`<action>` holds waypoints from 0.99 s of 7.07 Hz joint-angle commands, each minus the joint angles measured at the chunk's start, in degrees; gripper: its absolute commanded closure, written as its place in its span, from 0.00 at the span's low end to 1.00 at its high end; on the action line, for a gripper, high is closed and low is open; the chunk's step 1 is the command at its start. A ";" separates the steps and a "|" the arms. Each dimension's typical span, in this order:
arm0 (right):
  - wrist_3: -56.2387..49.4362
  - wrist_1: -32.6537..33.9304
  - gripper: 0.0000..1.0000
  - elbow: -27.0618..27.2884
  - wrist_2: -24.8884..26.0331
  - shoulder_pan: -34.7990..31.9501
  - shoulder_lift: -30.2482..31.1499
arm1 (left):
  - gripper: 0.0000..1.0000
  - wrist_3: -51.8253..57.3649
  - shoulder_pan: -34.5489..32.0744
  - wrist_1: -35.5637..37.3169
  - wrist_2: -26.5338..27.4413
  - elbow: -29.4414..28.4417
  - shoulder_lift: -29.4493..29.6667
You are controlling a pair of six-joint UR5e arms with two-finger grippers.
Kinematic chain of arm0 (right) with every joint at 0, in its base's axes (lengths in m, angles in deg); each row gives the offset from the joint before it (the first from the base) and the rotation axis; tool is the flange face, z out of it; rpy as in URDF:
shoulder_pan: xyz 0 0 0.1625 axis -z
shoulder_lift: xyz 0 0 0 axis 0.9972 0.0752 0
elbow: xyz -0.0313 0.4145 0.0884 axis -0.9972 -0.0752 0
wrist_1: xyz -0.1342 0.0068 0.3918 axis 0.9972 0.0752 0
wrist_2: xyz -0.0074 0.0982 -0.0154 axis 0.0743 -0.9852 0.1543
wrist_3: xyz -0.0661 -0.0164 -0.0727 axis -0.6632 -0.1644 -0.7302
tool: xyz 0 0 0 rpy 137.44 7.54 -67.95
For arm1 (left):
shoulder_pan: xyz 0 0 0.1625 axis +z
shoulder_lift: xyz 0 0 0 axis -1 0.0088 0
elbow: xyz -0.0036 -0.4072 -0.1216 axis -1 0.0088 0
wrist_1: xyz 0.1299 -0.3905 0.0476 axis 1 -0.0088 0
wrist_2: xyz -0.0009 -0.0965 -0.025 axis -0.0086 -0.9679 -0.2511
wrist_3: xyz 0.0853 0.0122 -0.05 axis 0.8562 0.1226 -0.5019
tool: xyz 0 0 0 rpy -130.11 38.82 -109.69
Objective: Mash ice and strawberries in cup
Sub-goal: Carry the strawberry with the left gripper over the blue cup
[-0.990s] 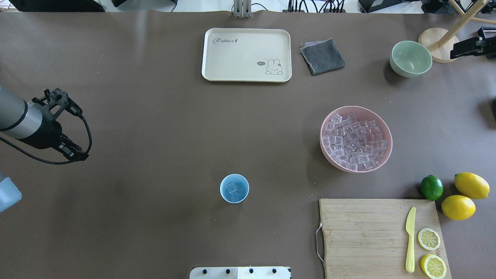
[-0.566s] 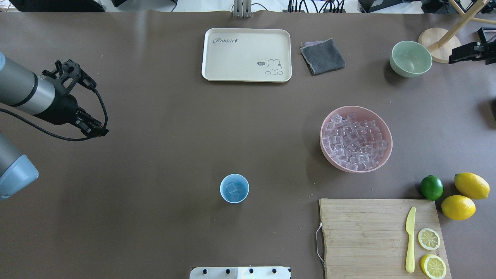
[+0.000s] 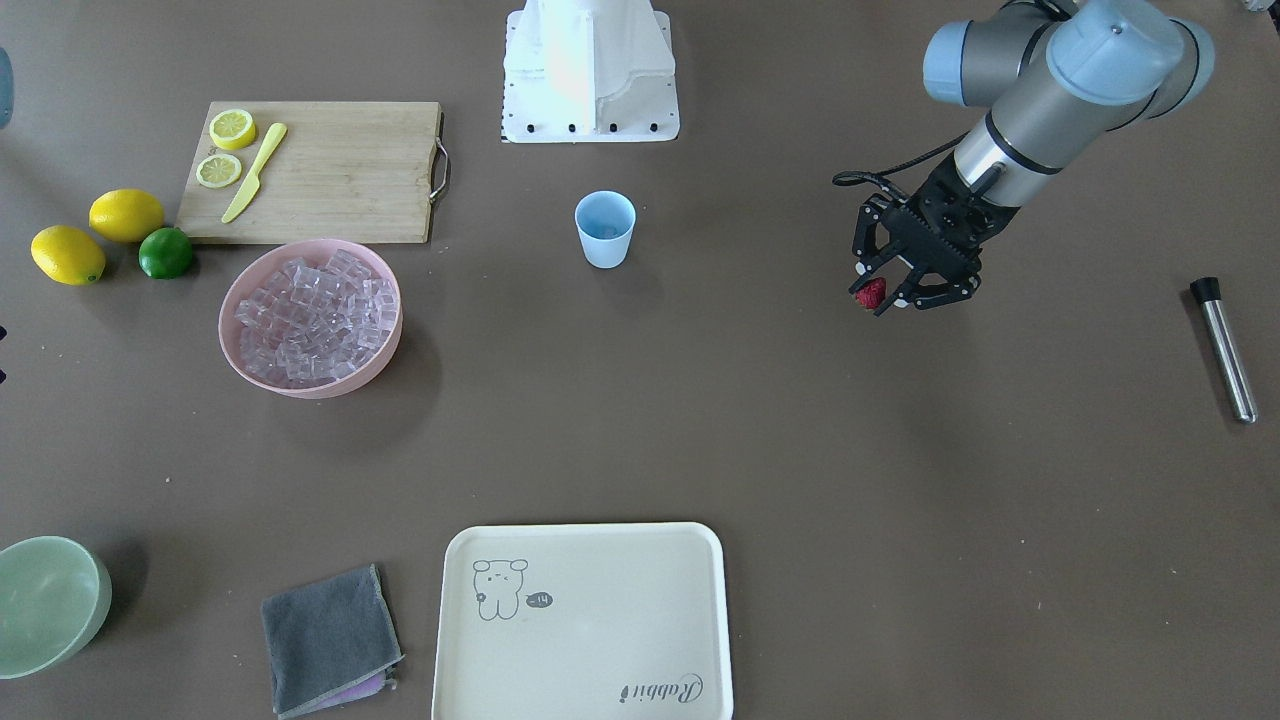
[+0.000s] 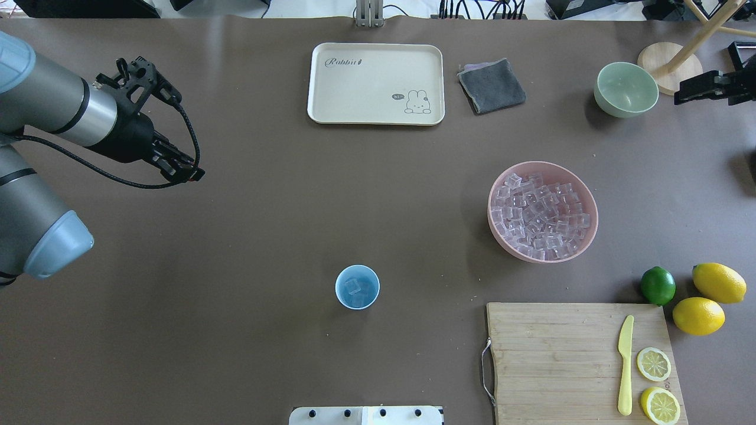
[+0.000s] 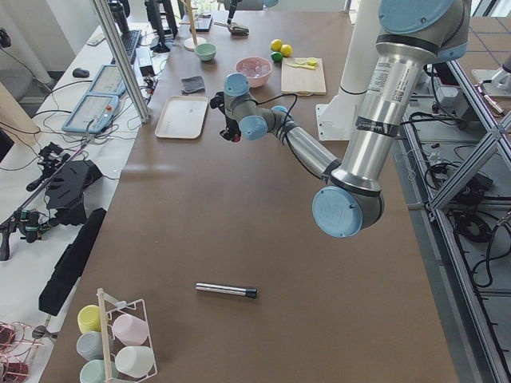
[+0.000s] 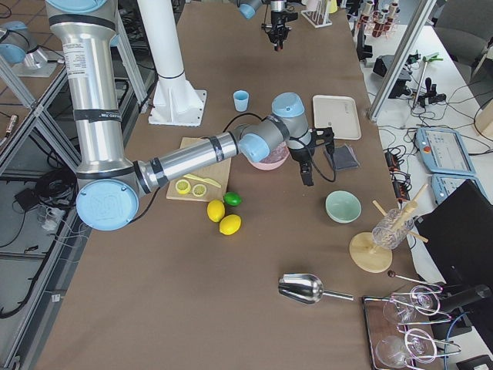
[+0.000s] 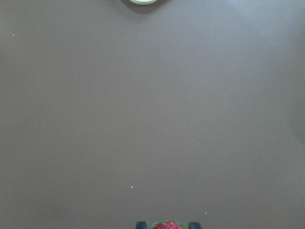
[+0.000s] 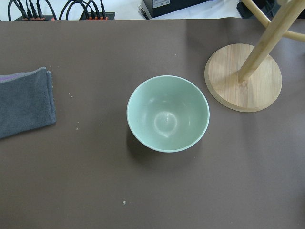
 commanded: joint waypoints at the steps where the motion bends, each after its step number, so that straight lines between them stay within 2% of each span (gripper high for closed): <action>1: 0.39 -0.08 0.00 0.13 -0.18 1.79 -0.45 | 1.00 -1.58 1.17 -5.70 -0.18 0.00 1.83; 3: 0.48 -0.08 0.00 1.00 -0.27 1.80 0.43 | 1.00 -8.49 3.89 -13.96 -0.10 -0.44 1.75; 5: 0.40 0.01 0.00 0.57 -0.18 1.72 1.13 | 1.00 -12.71 8.90 -16.55 0.78 -0.27 3.40; 7: 0.31 0.01 0.00 0.30 0.60 1.72 1.13 | 1.00 -13.09 16.17 -21.02 6.55 -1.14 3.77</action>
